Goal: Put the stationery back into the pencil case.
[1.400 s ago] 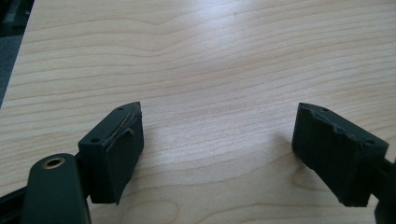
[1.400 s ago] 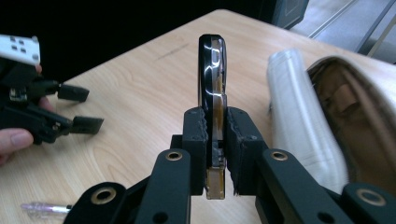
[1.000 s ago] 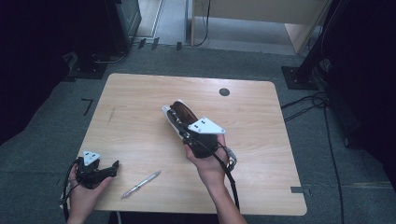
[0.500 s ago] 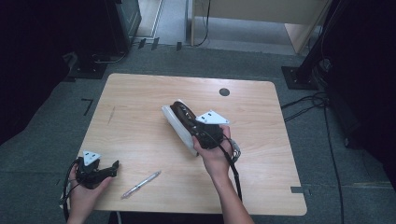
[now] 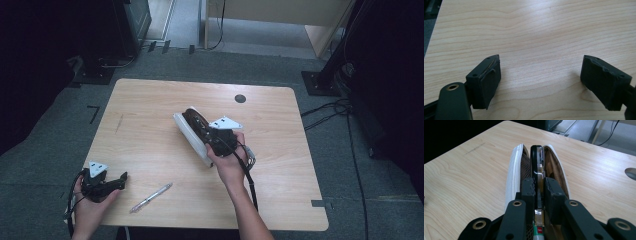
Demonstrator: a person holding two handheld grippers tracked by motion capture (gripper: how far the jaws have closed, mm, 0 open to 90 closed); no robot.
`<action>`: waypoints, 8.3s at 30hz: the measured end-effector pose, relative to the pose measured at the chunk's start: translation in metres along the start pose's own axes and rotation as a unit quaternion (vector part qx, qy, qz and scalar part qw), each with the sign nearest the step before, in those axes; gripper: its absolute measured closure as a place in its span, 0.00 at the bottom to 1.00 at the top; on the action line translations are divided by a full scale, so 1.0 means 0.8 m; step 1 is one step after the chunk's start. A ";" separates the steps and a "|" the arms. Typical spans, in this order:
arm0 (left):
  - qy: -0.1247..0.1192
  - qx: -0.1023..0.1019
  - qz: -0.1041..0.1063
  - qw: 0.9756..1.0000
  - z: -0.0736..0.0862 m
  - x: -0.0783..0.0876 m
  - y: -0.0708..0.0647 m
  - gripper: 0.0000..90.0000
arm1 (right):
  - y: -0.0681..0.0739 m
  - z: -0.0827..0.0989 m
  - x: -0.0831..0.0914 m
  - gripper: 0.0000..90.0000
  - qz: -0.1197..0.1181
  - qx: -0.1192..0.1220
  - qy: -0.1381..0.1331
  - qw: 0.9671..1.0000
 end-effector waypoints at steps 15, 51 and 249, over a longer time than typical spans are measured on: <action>0.000 0.000 0.000 1.000 0.000 0.000 0.000 0.19 | 0.001 0.011 -0.019 0.88 0.001 0.005 0.022 1.000; -0.015 -0.025 0.066 0.997 -0.003 0.015 -0.033 0.41 | 0.006 0.030 0.064 0.76 -0.036 -0.008 -0.035 0.999; 0.003 -0.045 0.079 0.996 0.004 0.005 -0.011 0.24 | 0.170 0.165 -0.011 0.51 -0.196 0.208 0.025 0.958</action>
Point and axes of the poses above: each handheld gripper's, and its own axes: x roughly backward along the jaws, z roughly out of its underside, y roughly to its left, the point moved 10 cm from there along -x, roughly forward along the jaws, and after that the axes turned 14 degrees about z, right-handed, at the moved point
